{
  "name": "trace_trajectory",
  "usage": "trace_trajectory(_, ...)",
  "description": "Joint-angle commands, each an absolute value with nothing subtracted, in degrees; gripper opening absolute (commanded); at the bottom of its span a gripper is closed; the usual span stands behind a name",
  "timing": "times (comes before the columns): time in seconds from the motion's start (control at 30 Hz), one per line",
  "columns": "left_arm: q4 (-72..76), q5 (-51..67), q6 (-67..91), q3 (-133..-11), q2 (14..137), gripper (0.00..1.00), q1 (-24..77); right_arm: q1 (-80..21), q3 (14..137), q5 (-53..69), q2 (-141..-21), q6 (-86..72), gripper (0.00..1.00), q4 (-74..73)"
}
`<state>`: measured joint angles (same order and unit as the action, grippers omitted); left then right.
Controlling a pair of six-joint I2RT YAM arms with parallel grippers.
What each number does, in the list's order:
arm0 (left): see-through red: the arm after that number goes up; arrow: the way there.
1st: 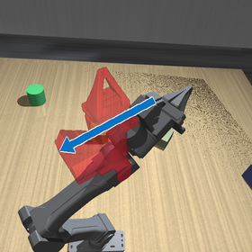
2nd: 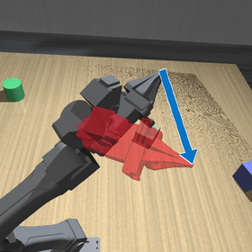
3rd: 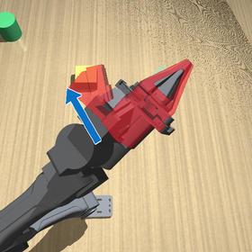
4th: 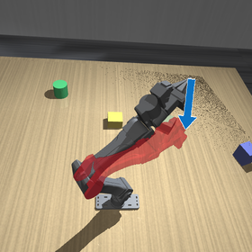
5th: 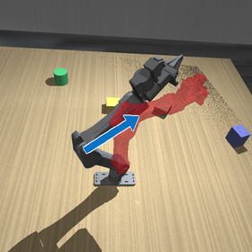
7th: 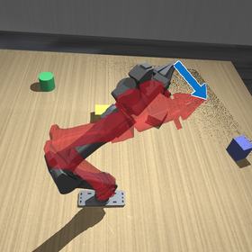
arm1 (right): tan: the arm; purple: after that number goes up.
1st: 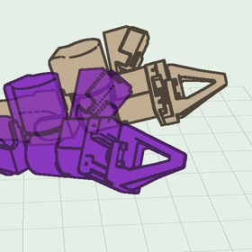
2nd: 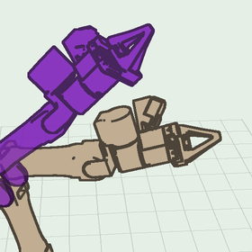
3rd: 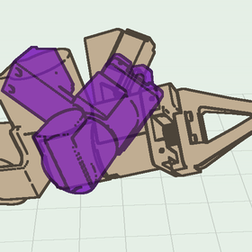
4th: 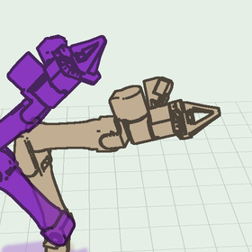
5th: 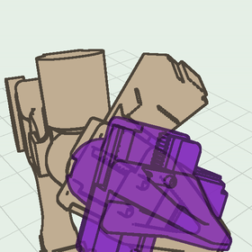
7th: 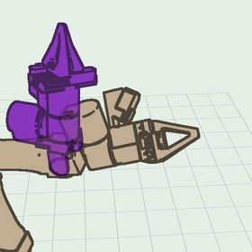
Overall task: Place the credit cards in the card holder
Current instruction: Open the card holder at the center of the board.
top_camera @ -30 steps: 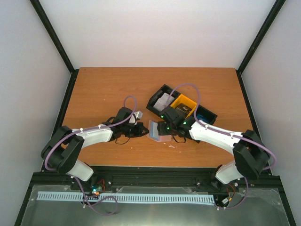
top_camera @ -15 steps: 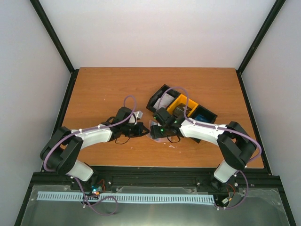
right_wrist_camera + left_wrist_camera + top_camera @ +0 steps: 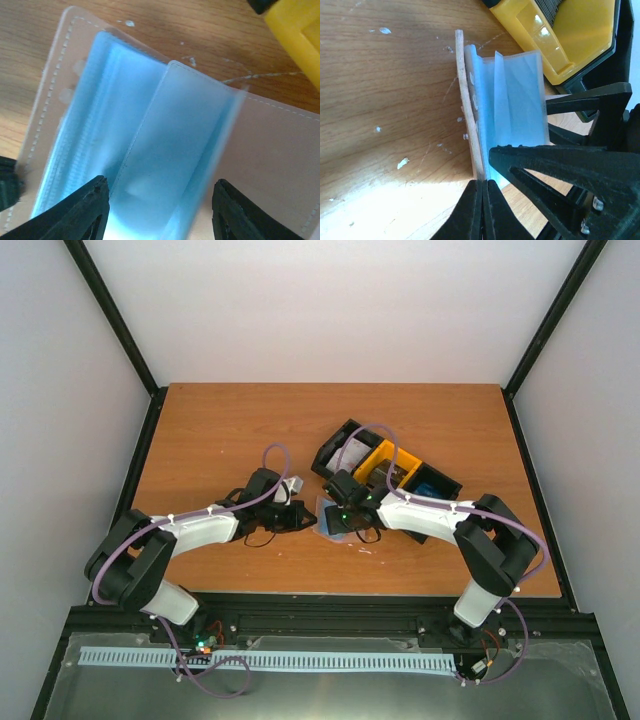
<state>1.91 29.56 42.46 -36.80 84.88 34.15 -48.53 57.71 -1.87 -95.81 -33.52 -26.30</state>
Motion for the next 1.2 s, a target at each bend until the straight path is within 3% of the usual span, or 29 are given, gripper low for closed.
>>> trace_trajectory(0.0,1.7,29.05,41.13,-36.76,83.55,0.01,34.63,-48.86,57.03,-6.5,-94.56,-34.75,0.56,-28.25)
trace_trajectory(0.17,1.55,28.76,41.18,-36.72,83.74,0.01,34.58,-48.87,56.53,-8.81,-93.77,-35.39,0.59,-28.99)
trace_trajectory(0.37,1.42,28.7,41.13,-36.72,83.99,0.01,34.63,-48.86,56.59,-12.33,-91.81,-35.34,0.68,-30.7)
trace_trajectory(0.63,1.58,28.61,41.22,-36.69,83.97,0.01,34.63,-48.96,59.48,-22.82,-91.33,-35.92,0.64,-38.05)
trace_trajectory(0.73,1.45,28.57,41.3,-36.72,83.95,0.01,34.67,-48.96,59.56,-20.24,-90.59,-34.49,0.58,-36.39)
trace_trajectory(0.83,1.56,28.57,41.38,-36.73,83.98,0.01,34.63,-48.96,60.3,-17.81,-90.08,-33.66,0.38,-34.94)
trace_trajectory(0.97,1.56,28.95,41.4,-36.82,83.98,0.01,34.63,-49.08,61.69,-17.72,-89.57,-33.27,0.21,-34.74)
trace_trajectory(1.17,1.42,29.26,41.22,-37.22,83.97,0.01,34.64,-49.66,63.6,-17.22,-89.21,-32.12,0.19,-33.95)
